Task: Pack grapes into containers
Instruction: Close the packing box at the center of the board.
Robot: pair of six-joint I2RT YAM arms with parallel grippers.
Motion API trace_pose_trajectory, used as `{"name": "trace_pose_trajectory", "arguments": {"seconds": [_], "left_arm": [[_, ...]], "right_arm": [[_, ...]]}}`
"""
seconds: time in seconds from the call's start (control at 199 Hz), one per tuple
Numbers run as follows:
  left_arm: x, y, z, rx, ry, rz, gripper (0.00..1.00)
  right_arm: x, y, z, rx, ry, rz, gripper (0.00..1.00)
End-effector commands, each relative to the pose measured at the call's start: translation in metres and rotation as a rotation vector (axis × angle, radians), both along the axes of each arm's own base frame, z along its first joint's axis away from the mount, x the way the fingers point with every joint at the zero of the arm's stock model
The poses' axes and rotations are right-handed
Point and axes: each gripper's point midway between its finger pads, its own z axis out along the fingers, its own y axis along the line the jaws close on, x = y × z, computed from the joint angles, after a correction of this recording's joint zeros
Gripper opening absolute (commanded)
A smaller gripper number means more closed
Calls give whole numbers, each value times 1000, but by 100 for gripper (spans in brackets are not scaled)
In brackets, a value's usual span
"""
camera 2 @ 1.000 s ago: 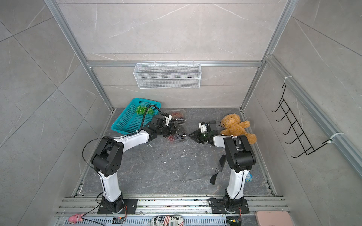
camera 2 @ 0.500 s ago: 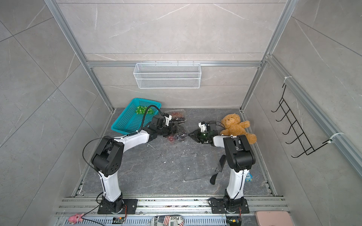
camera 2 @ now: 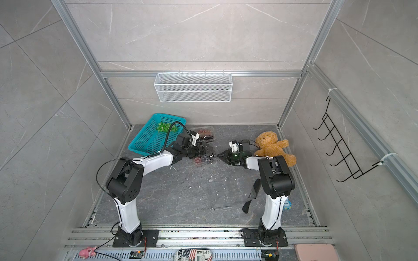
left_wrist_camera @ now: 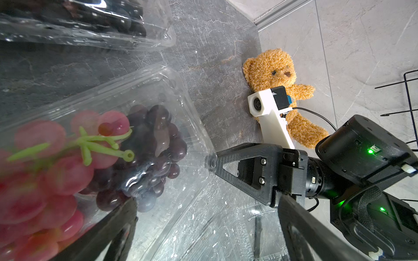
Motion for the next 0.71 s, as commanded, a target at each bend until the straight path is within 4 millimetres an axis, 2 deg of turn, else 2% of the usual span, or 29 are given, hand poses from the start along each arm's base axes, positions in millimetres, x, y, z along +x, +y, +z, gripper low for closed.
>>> {"name": "trace_pose_trajectory", "arguments": {"seconds": [0.0,0.371,0.703], "left_arm": [[-5,-3,-19,14,50,1,99],[-5,-6,-20,14,49,-3,100],[-6,-5,-20,17,50,-3,99]], "right_arm": [[4,5,10,17,-28,3,22],[3,5,5,17,-18,1,14],[1,4,-2,7,-4,2,11]]}}
